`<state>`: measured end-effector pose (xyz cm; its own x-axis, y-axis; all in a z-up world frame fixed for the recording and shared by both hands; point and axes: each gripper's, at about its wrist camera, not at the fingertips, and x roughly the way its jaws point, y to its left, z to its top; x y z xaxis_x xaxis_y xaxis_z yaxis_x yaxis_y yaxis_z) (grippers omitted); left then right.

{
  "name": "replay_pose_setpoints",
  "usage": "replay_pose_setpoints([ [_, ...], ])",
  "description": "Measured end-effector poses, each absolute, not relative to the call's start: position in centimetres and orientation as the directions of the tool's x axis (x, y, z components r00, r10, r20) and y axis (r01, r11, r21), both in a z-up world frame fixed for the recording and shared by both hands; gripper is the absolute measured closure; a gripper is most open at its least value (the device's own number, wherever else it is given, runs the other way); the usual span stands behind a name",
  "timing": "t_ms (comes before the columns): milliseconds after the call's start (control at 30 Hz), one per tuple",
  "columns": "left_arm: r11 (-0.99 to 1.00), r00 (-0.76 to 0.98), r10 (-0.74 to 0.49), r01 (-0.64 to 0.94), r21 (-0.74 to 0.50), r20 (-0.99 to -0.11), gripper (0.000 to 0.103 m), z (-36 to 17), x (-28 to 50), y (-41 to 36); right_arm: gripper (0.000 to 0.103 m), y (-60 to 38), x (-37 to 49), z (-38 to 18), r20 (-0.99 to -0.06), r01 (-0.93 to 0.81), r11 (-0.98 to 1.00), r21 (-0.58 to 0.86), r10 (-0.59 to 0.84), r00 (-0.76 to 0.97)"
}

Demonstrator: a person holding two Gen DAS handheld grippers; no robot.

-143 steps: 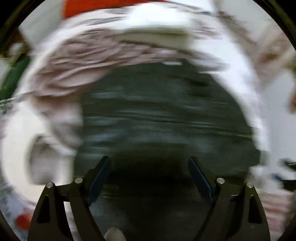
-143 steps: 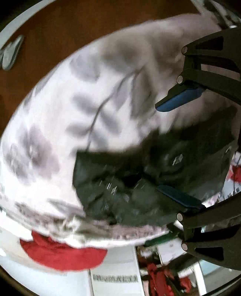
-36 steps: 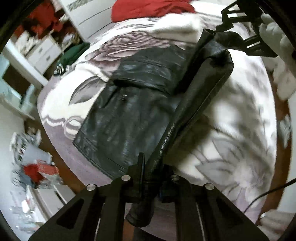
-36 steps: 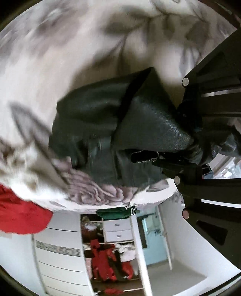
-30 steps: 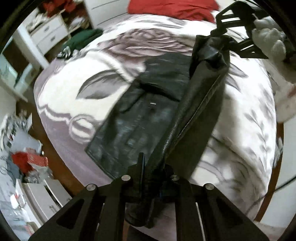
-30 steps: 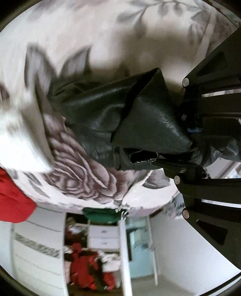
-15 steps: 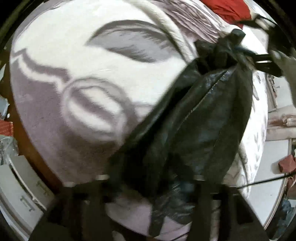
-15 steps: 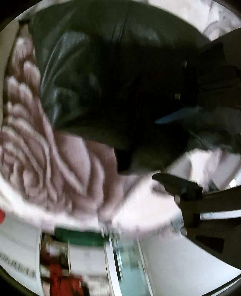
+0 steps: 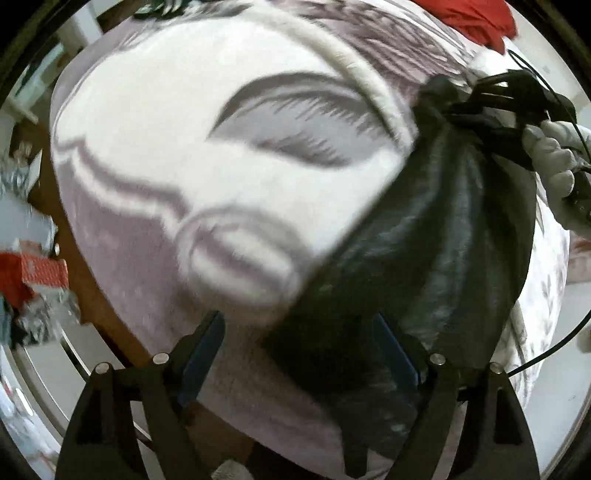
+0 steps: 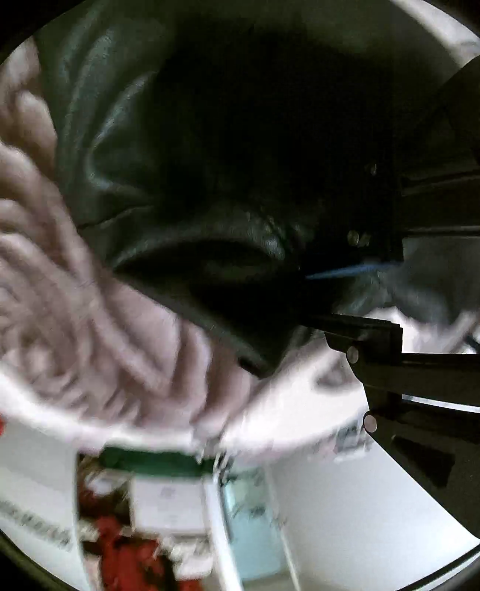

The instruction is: Fold large clothes

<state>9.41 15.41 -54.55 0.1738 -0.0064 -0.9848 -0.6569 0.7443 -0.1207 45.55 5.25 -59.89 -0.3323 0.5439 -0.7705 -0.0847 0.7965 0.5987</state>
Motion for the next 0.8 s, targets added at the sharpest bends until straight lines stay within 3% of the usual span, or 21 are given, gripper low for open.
replay_pose_setpoints([
  [67,0.762,0.204,0.011,-0.635,-0.124,-0.979,0.021,-53.3,11.8,15.4,0.098,5.4,46.1,-60.3,-0.735,-0.049,0.775,0.630,0.575,-0.360],
  [133,0.779,0.246,0.013,-0.610,-0.145,-0.969,0.021,-51.9,14.9,15.3,0.091,3.8,46.4,-59.0,-0.689,-0.027,0.736,0.676,0.619,-0.376],
  [233,0.798,0.303,-0.004,-0.573,-0.185,-0.953,0.021,-50.8,19.8,15.1,0.067,-1.2,46.4,-54.5,-0.705,-0.074,0.724,0.686,0.637,-0.311],
  [400,0.849,0.260,0.035,-0.516,-0.109,-0.965,0.021,-53.3,29.6,14.0,0.067,-11.5,45.7,-49.5,-0.847,-0.142,0.836,0.531,0.517,-0.125],
  [467,0.863,0.191,0.073,-0.504,-0.034,-0.979,0.015,-56.3,31.9,14.8,0.067,-14.1,45.8,-49.6,-0.855,-0.117,0.848,0.517,0.504,-0.120],
  [500,0.864,0.163,0.068,-0.503,-0.023,-0.984,0.005,-57.7,32.6,15.3,0.067,-15.0,45.8,-50.4,-0.853,-0.095,0.850,0.518,0.505,-0.131],
  [600,0.855,0.157,0.023,-0.514,-0.062,-0.987,0.000,-59.4,32.6,16.8,0.077,-15.3,45.7,-52.0,-0.829,-0.090,0.826,0.556,0.545,-0.122],
  [700,0.874,0.168,0.029,-0.482,-0.056,-0.985,0.000,-59.2,32.3,17.0,0.077,-11.8,45.2,-53.2,-0.821,-0.172,0.803,0.570,0.551,-0.147],
  [800,0.875,0.160,0.018,-0.481,-0.062,-0.987,0.000,-59.8,32.3,17.6,0.080,-7.5,44.7,-55.9,-0.880,-0.244,0.846,0.474,0.443,-0.173],
])
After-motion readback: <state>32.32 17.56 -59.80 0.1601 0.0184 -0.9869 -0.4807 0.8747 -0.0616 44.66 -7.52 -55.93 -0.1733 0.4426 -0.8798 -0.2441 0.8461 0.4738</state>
